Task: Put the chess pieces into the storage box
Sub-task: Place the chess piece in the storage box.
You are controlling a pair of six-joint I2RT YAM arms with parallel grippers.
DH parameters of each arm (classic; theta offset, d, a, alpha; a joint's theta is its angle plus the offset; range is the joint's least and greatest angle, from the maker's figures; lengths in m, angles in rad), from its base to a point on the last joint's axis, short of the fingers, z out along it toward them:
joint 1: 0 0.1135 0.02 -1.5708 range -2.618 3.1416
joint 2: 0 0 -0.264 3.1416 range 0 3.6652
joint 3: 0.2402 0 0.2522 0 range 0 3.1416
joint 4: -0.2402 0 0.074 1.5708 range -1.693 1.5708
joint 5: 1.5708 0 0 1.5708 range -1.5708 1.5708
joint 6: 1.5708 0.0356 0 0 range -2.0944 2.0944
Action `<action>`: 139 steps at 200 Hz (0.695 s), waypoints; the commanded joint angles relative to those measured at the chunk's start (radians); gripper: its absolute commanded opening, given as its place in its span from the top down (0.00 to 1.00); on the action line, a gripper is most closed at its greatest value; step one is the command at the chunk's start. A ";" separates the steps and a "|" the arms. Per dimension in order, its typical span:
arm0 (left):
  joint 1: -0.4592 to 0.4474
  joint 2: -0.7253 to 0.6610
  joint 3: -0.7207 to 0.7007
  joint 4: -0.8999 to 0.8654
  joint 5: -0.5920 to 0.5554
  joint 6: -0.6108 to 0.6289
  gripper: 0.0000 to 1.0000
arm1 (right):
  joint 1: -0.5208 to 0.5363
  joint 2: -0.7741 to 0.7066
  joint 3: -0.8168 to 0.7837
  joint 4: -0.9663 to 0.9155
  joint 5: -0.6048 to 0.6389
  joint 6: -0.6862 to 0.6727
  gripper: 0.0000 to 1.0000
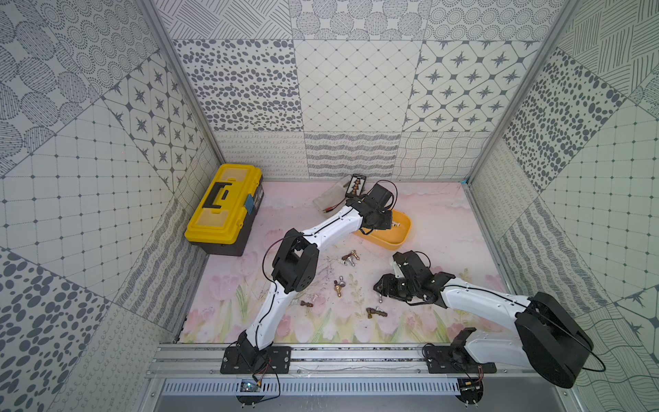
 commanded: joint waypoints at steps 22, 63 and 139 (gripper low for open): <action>0.017 0.195 0.262 -0.128 -0.024 0.087 0.93 | -0.040 -0.119 0.012 -0.041 0.097 -0.024 0.45; 0.019 0.231 0.260 -0.032 -0.058 0.108 0.91 | -0.061 -0.199 0.007 -0.086 0.158 -0.036 0.45; 0.019 0.259 0.260 0.068 -0.020 0.092 0.59 | -0.111 -0.266 -0.001 -0.130 0.170 -0.034 0.45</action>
